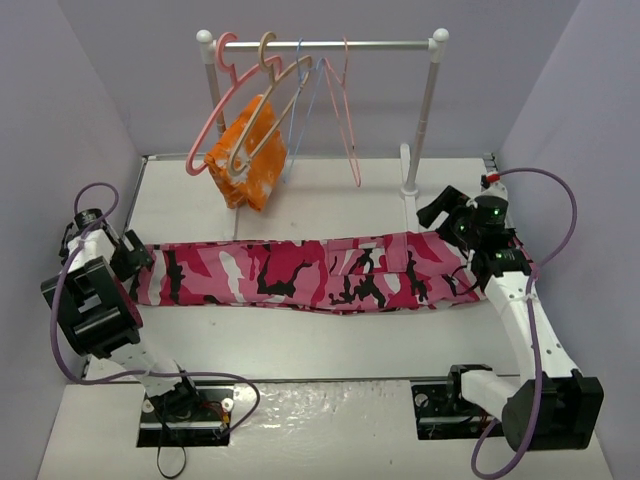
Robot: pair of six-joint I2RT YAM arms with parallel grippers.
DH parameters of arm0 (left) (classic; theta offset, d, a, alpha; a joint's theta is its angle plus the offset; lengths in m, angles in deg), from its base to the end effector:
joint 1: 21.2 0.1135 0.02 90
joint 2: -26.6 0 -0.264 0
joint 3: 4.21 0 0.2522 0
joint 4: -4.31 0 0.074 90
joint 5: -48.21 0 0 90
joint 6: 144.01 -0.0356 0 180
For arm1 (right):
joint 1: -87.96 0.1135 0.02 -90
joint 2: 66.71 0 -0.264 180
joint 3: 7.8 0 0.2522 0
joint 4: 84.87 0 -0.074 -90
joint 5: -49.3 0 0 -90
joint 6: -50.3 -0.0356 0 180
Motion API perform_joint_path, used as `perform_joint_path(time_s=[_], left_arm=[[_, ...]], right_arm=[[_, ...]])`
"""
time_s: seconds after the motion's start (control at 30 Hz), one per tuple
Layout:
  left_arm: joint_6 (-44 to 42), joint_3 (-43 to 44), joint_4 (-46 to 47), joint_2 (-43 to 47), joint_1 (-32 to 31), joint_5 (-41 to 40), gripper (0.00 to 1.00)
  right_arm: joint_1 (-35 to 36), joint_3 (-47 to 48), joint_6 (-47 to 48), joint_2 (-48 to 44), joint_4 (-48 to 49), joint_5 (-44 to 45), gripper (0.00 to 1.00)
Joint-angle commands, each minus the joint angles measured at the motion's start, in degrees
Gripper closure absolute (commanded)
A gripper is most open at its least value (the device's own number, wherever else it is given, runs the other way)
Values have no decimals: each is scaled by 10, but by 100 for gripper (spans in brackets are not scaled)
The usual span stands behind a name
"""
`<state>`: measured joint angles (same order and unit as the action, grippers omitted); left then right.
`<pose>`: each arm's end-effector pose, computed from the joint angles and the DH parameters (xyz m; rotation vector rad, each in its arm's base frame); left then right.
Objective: Place the trousers on the hanger
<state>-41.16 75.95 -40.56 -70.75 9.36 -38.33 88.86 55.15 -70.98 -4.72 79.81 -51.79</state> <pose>0.2991 0.1741 0.2040 -0.9618 2.4701 0.0224 0.2536 0.0108 0.3238 0.3500 1.8211 0.5703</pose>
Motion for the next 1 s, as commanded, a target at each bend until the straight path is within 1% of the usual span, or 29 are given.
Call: perform_joint_path(time_s=[0.0, 0.17, 0.3, 0.43, 0.47, 0.53, 0.57, 0.6, 0.67, 0.7, 0.77, 0.87, 0.97], left_arm=[[-35, 39, -2, -28, -1, 41, 9], [-36, 30, -10, -64, 0, 84, 9], [-35, 22, -16, -78, 0, 85, 9], [-34, 27, -19, -94, -2, 96, 17], [-34, 29, -24, -101, -2, 98, 21], [-36, 28, -31, -109, -2, 101, 35], [-37, 26, -33, -111, -3, 102, 44], [-39, 22, -31, -109, -5, 103, 61], [-37, 6, -15, -96, -6, 104, 85], [-36, 1, -12, -90, -7, 107, 92], [-34, -5, -12, -79, -9, 114, 100], [-23, 1, -21, -55, -9, 126, 100], [-3, 16, -42, 4, -8, 133, 100]], right_arm=[[9, -30, 33, -34, 17, -59, 18], [11, -41, 42, -60, 7, -55, 18], [11, -39, 46, -61, -4, -51, 18], [11, -46, 46, -64, -5, -50, 18], [11, -47, 46, -65, -5, -49, 18], [10, -47, 46, -65, -5, -47, 18], [10, -47, 46, -65, -5, -46, 18], [10, -47, 46, -66, -5, -46, 18], [10, -47, 43, -67, -5, -45, 18], [10, -47, 42, -67, -5, -45, 18], [10, -48, 37, -68, -8, -48, 18], [10, -53, 25, -76, -14, -56, 18], [10, -51, 21, -83, -21, -64, 18]])
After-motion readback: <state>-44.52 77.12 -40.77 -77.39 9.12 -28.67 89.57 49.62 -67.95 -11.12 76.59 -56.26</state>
